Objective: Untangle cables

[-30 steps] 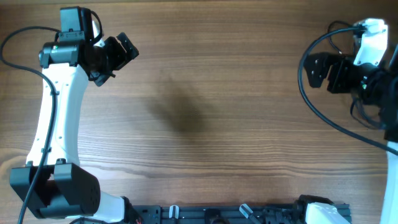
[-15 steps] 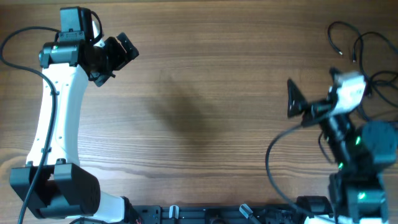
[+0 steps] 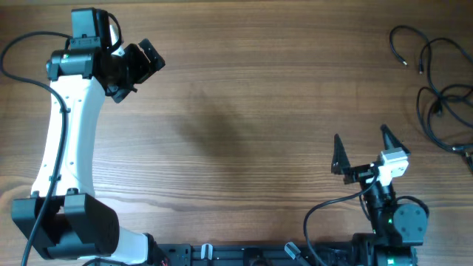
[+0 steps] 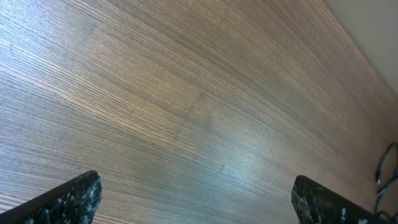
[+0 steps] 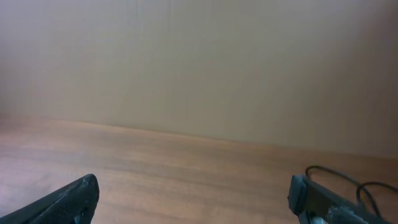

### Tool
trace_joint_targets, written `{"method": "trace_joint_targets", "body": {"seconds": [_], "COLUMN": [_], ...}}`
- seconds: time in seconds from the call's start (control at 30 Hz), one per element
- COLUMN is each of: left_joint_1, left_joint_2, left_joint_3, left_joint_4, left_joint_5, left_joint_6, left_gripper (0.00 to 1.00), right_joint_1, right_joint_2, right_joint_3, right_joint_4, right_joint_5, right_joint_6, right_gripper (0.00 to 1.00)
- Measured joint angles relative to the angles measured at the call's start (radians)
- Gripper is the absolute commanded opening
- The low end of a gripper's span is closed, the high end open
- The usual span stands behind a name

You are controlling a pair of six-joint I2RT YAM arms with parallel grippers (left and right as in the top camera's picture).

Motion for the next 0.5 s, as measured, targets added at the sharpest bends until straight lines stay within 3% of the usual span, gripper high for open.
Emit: {"method": "trace_joint_targets", "body": {"seconds": [0.5], "left_joint_1": [0.000], "left_joint_2": [0.000], "left_joint_3": [0.000], "left_joint_4": [0.000], "left_joint_5": [0.000], "left_joint_6": [0.000], "left_gripper": [1.00], "right_joint_1": [0.000], "right_joint_2": [-0.027], "right_joint_3": [-0.086], "right_joint_4": [-0.040], "right_joint_5": [0.000], "right_joint_6": [0.011], "right_gripper": [1.00]}}
